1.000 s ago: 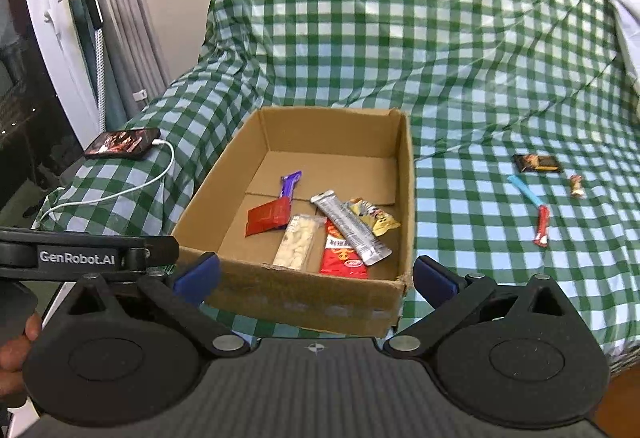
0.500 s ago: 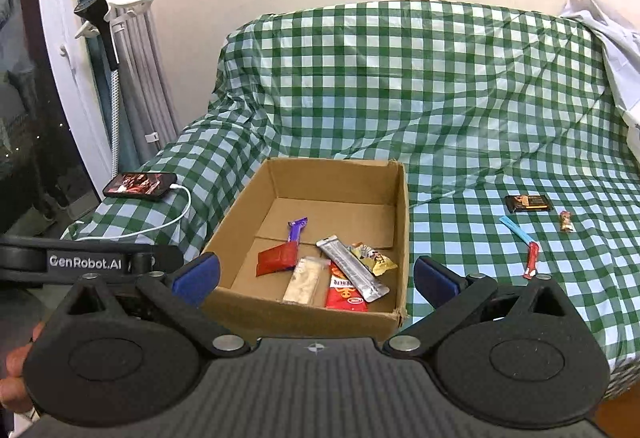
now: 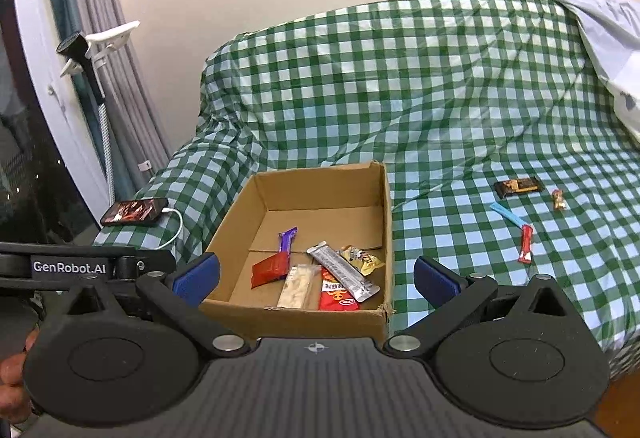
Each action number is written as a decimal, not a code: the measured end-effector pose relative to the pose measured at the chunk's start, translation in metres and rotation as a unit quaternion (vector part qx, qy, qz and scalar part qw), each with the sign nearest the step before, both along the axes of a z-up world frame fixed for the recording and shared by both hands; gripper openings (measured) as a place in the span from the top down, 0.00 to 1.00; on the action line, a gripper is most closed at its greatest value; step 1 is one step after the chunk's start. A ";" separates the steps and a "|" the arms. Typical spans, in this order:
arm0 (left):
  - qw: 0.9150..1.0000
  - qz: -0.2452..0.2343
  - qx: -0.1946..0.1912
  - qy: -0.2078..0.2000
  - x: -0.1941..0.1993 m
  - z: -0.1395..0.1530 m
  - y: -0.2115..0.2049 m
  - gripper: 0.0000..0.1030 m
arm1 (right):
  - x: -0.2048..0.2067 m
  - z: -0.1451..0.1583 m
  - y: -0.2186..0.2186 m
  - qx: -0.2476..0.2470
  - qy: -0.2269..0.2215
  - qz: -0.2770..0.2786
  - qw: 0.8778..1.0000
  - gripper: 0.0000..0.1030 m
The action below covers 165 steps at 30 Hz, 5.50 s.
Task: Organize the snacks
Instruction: 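Move both tools from the box toward the remaining snacks, then grasp the red stick snack with the left tool while the right tool grasps the small wrapped candy, then carry the red stick snack and small candy over the box with both tools, then open both tools to drop the red stick snack and candy into the box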
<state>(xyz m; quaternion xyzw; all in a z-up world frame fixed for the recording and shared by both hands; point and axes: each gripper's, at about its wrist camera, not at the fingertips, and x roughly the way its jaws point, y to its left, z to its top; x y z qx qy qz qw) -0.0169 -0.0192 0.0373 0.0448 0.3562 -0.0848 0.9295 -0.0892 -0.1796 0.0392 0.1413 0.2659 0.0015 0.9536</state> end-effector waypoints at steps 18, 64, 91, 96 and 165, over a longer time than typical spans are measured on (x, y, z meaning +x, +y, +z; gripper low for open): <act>0.987 -0.130 0.047 0.081 0.090 -0.050 -0.182 0.00 | 0.012 -0.050 -0.161 0.020 0.036 -0.176 0.983 0.01; 0.933 -0.268 0.074 0.230 0.276 -0.266 -0.426 0.91 | 0.272 -0.287 -0.446 -0.095 0.129 -0.171 0.972 0.80; 0.982 -0.164 -0.007 0.093 0.088 -0.055 -0.144 0.91 | 0.062 -0.071 -0.187 -0.006 -0.045 -0.089 0.995 0.81; 0.990 -0.118 -0.022 0.080 0.052 -0.039 -0.077 0.91 | 0.035 -0.048 -0.124 0.030 -0.043 -0.007 0.999 0.81; 0.993 -0.014 -0.101 0.053 0.101 -0.045 0.038 0.91 | 0.094 -0.033 -0.010 -0.050 0.008 0.108 0.993 0.81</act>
